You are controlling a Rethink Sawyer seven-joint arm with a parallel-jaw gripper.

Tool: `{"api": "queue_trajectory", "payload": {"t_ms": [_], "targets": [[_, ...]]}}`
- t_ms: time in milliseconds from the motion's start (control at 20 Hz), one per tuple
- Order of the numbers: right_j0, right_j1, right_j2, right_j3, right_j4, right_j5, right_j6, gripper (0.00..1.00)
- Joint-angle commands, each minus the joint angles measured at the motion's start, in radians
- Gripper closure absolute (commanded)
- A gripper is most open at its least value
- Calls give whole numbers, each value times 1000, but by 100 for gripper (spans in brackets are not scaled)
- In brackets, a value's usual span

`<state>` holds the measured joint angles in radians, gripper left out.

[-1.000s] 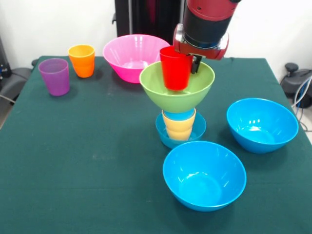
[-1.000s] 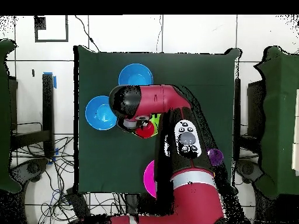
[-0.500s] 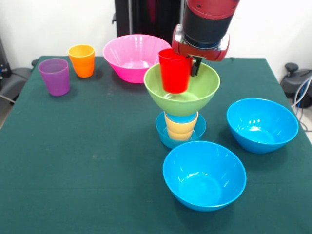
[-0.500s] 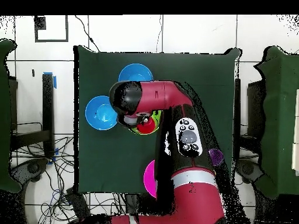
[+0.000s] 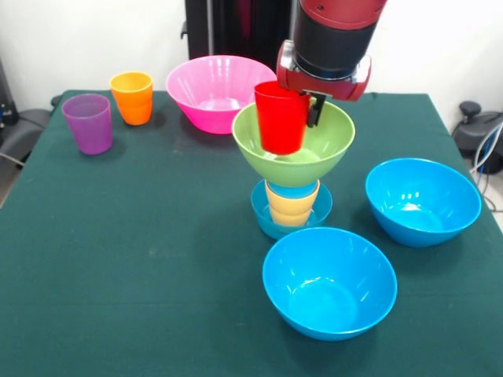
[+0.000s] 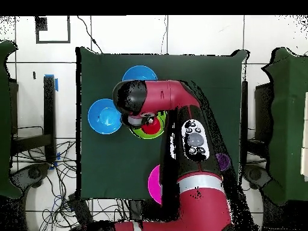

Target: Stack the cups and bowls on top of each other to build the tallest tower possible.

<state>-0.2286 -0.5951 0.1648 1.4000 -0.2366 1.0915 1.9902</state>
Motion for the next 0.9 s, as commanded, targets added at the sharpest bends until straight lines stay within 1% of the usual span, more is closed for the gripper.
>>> {"api": "queue_trajectory", "payload": {"t_ms": [50,700,900], "targets": [[23,43,43,-55,-93,98,-127,100],[41,60,39,-69,-93,122,-116,100],[41,69,39,-78,-90,148,-119,100]]}}
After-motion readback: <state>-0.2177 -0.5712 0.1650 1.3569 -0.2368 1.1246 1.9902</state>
